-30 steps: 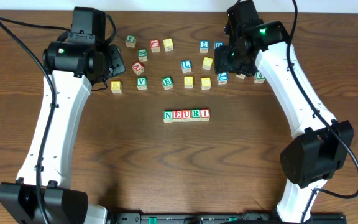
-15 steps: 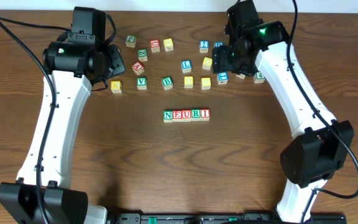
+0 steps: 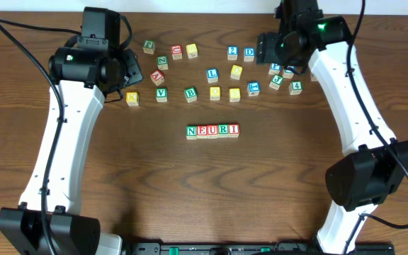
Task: Spell out NEURIPS
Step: 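Move the right gripper over the blue P block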
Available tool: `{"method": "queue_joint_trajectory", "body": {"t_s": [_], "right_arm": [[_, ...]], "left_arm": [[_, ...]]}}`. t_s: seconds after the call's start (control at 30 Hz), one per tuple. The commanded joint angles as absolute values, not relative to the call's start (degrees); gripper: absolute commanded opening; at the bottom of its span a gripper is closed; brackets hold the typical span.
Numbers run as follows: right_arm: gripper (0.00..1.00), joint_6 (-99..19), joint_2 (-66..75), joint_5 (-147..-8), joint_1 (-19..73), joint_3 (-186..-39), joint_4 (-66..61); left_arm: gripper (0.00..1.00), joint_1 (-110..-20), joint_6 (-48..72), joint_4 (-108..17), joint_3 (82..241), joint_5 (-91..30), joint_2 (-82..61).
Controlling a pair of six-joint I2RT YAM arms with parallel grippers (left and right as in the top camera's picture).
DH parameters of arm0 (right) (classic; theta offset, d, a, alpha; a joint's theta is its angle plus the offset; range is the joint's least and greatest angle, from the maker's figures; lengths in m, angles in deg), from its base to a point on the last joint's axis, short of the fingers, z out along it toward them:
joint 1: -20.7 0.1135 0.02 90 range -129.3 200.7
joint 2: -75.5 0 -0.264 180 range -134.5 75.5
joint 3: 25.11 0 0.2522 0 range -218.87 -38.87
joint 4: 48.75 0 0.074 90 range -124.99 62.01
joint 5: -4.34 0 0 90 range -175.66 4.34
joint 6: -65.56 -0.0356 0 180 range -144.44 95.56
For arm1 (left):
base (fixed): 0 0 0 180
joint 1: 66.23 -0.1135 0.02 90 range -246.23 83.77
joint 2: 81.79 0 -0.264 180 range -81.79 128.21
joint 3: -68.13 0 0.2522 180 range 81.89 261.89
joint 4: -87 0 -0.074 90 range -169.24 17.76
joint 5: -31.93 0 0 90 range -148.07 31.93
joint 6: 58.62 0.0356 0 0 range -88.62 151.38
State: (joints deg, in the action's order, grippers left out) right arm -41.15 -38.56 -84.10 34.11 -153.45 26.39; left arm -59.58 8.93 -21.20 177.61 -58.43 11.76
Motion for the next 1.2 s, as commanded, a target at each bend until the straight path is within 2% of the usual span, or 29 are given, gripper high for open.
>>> {"method": "queue_joint_trajectory", "body": {"t_s": [0.0, 0.17, 0.63, 1.17], "right_arm": [[0.76, -40.0, -38.6, -88.0, 33.0, -154.5, 24.8], [0.74, -40.0, -40.6, -92.5, 32.7, -154.5, 20.6], [0.71, -40.7, -50.3, -93.0, 31.4, -154.5, 12.5], [0.66, -43.3, -57.9, -92.8, 29.9, -154.4, 10.2]], "left_arm": [[0.41, -59.5, 9.1, -21.2, 177.7, -59.2, 12.6], [0.41, -59.5, 9.1, -21.3, 177.7, -59.2, 12.6], [0.41, -59.5, 9.1, -21.2, 177.7, -59.2, 12.6], [0.41, -59.5, 9.1, -21.2, 177.7, -59.2, 12.6]]}}
